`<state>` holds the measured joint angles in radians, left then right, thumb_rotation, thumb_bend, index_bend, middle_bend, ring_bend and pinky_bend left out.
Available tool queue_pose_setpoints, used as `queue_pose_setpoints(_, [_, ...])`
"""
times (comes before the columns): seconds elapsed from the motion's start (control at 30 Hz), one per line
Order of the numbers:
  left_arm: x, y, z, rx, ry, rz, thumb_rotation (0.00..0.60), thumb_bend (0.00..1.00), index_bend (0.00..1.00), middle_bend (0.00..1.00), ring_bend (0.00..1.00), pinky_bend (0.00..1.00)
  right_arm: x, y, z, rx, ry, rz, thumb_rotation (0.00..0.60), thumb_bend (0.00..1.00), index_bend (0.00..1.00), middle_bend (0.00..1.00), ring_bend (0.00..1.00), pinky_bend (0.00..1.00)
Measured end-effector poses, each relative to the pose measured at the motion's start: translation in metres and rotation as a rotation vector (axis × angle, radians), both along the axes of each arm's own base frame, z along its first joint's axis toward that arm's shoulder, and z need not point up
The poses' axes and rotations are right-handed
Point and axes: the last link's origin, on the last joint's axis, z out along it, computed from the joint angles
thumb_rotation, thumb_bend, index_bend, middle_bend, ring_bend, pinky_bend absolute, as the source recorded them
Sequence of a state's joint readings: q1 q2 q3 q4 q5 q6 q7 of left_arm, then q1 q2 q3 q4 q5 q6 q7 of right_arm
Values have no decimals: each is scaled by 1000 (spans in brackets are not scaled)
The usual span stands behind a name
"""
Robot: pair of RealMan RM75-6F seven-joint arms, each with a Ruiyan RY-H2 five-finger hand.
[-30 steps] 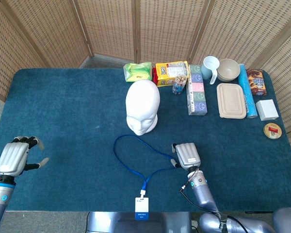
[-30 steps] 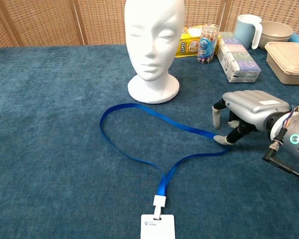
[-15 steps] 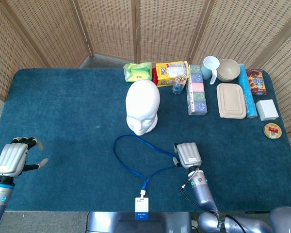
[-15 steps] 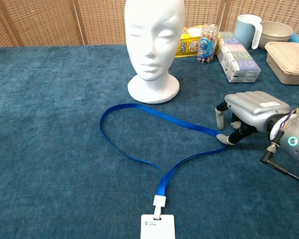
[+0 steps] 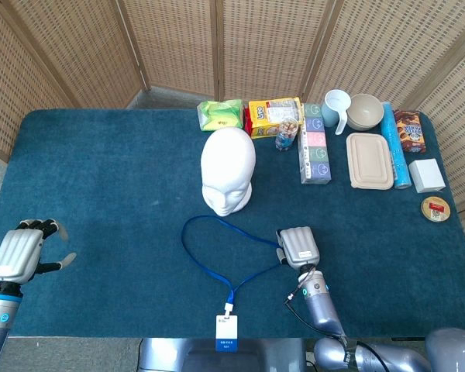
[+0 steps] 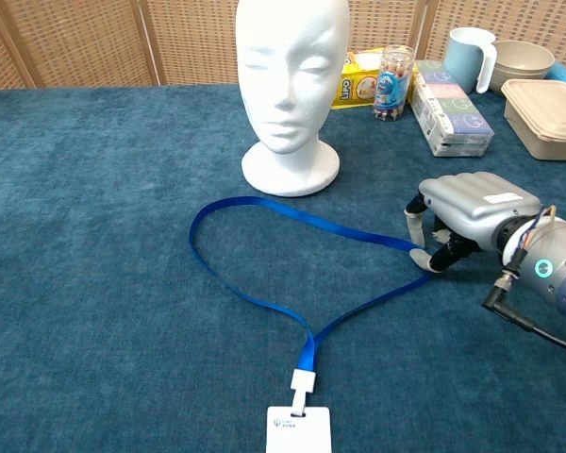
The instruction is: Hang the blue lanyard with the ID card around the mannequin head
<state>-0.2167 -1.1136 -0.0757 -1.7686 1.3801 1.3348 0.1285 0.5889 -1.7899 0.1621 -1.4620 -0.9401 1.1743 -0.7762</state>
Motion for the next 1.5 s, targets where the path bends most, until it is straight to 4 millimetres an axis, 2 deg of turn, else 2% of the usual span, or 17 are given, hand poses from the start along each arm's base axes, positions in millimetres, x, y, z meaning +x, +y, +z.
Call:
queue_pose_setpoints(0.53, [-2,7,-1,-11,26,6,526,200,516,446,402,305,7,4,0,-7,-12,18,548,492,636,1000,1000,1000])
queue_pose_setpoints(0.7, [2,14,-3,4,84,-13,523,199,516,517,515,488,9,6,0,0,-26,22,547,494,647,1000,1000,1000])
queue_pose_setpoints(0.87, [15,30,-11,-15,152,-54,524,200,516,725,755,725,13,8,0,9,-34,30,547,496,655,1000,1000,1000])
queue_pose_setpoints(1.03, [30,45,-23,-50,194,-99,525,200,516,940,972,857,19,9,1,14,-42,49,549,496,658,1000,1000,1000])
queue_pose_setpoints(1.13, [44,57,-36,-88,225,-136,524,200,516,997,1000,906,21,10,2,16,-51,58,549,497,660,1000,1000,1000])
queue_pose_setpoints(1.33, [72,77,-67,-144,231,-156,529,203,516,1000,1000,993,20,11,2,26,-59,57,547,498,660,1000,1000,1000])
queue_pose_setpoints(1.5, [85,86,-87,-182,186,-120,527,234,516,1000,1000,1000,18,11,3,27,-62,56,551,498,661,1000,1000,1000])
